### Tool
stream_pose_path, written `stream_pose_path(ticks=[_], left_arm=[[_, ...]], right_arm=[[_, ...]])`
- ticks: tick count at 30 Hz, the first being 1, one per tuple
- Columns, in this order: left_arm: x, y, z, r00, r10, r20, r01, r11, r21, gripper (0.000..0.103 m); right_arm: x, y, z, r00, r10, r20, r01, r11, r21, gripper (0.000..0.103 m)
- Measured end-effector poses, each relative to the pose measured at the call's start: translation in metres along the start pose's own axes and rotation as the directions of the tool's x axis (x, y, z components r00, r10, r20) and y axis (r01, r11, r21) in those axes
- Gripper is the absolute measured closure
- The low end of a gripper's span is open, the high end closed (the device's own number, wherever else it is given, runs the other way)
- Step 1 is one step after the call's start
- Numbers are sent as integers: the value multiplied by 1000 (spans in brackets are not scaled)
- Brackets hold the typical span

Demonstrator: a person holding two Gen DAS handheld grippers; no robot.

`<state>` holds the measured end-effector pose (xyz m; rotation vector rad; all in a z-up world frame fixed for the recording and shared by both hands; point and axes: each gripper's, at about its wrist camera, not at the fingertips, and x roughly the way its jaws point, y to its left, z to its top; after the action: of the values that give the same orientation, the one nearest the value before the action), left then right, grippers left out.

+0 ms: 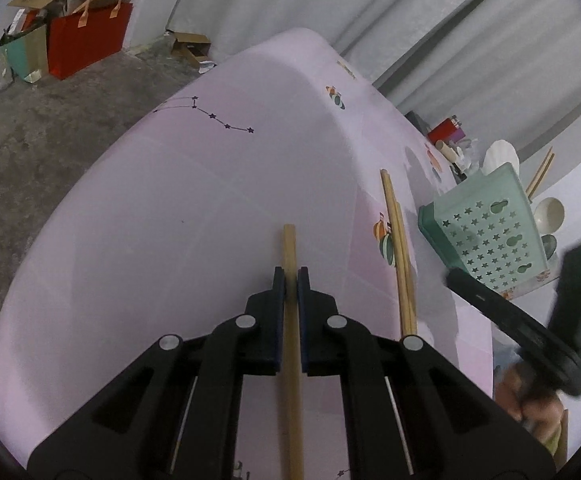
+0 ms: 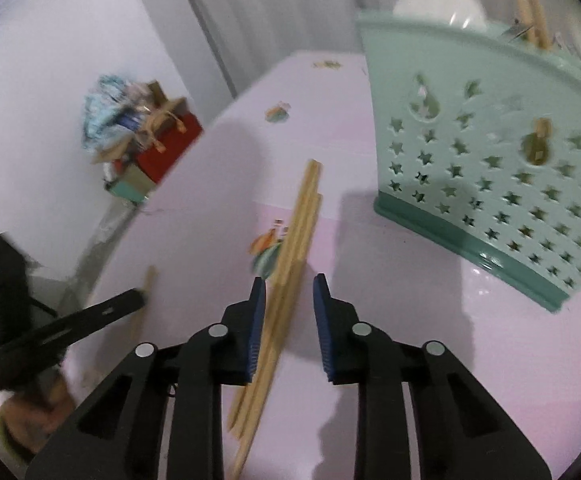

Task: Organize utensils
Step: 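Close the right gripper on another chopstick while the left gripper holds its chopstick, then raise both held chopsticks above the green basket with both grippers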

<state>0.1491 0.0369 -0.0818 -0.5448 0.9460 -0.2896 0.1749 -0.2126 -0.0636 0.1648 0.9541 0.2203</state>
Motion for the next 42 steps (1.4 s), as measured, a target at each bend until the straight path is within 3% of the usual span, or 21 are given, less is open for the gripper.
stream_pose_path(ticks=[5, 14, 20, 23, 31, 42], left_arm=[[1, 4, -1, 1000, -21, -10, 21, 1000, 3, 98], [3, 7, 0, 999, -46, -21, 46, 999, -7, 98], [2, 9, 0, 998, -53, -20, 52, 999, -12, 98], [1, 10, 1, 998, -59, -22, 59, 998, -15, 98], [2, 10, 1, 998, -62, -31, 62, 998, -12, 98], [3, 8, 0, 999, -40, -30, 40, 999, -12, 98]], right_arm=[[29, -1, 8, 998, -38, -59, 38, 999, -10, 85], [42, 9, 15, 997, -51, -65, 48, 997, -54, 85], [41, 11, 17, 994, -84, -77, 77, 994, -82, 95], [37, 2, 12, 994, -67, -85, 64, 997, -39, 95], [21, 2, -9, 982, -139, -130, 127, 988, -90, 95], [48, 9, 25, 981, -168, -92, 152, 975, -165, 96]])
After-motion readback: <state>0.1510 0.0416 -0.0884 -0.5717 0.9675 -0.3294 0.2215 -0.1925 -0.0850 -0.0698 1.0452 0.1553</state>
